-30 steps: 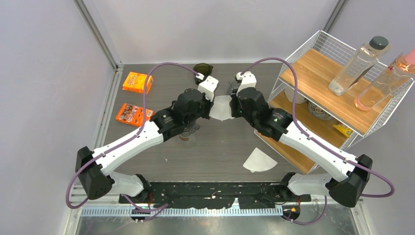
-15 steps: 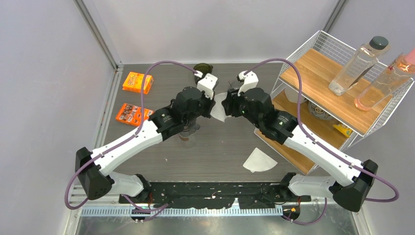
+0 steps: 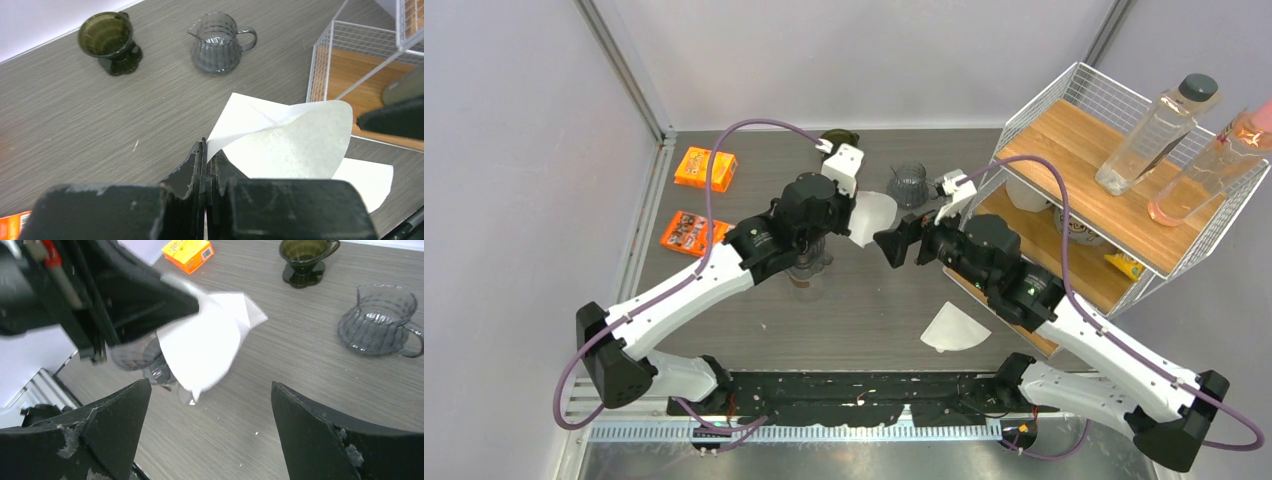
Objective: Place the coffee filter in the dripper
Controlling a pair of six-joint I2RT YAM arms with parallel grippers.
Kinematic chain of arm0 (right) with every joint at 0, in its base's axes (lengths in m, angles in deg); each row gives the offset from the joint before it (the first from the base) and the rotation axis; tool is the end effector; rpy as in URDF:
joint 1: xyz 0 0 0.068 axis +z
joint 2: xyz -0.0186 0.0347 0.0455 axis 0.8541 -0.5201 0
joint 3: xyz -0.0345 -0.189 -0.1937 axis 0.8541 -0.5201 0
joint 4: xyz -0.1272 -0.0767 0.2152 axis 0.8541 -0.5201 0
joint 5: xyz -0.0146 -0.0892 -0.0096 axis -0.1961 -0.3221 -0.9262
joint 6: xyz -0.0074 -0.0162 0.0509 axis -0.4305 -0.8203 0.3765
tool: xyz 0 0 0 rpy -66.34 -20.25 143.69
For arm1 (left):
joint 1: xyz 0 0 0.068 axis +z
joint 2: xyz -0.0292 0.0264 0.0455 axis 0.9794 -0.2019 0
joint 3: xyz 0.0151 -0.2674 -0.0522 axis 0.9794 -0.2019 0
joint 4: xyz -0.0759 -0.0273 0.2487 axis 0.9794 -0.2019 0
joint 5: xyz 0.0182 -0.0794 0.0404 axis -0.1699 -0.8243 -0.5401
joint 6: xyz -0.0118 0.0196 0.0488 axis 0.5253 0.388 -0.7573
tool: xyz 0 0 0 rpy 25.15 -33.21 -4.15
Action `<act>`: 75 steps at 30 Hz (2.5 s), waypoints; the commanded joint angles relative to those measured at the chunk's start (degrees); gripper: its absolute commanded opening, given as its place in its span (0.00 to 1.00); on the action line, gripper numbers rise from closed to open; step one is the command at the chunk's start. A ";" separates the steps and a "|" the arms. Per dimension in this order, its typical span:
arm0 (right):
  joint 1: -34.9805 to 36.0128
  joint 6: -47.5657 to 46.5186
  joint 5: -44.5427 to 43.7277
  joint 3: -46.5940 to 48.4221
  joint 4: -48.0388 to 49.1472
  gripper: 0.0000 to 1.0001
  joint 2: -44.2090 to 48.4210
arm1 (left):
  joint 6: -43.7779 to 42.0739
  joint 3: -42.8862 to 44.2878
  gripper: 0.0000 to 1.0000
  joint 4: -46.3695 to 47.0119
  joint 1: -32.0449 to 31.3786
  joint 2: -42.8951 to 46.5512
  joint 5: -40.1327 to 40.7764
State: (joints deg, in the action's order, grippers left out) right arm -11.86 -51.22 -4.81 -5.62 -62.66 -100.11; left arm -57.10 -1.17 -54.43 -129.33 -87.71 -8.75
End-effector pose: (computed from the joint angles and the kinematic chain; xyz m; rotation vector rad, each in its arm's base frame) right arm 0.1482 0.1503 0.3725 -0.3411 1.7735 0.6963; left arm 0.2011 -0.2314 0.3790 0.4852 1.8759 -0.4280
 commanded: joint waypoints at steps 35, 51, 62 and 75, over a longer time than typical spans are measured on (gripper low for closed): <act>-0.05 -8.10 1.74 -21.49 11.38 0.95 0.82 | 11.22 5.92 0.00 -40.34 17.09 15.83 -14.95; 0.00 -8.93 1.47 -21.51 10.59 0.95 -1.00 | 8.15 10.09 0.00 -42.11 18.47 5.21 -16.80; -0.09 -9.33 1.94 -21.05 10.09 0.95 -1.88 | 4.18 10.94 0.04 -43.39 18.76 3.22 -16.88; -0.05 -9.31 1.56 -21.13 9.86 0.95 -1.58 | 5.02 12.32 0.38 -43.93 18.74 3.98 -17.94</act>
State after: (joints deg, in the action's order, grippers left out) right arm -11.90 -60.09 -2.53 -27.35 -54.48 -102.01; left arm -52.25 8.58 -98.08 -110.84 -84.96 -26.83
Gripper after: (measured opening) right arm 0.956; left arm 0.351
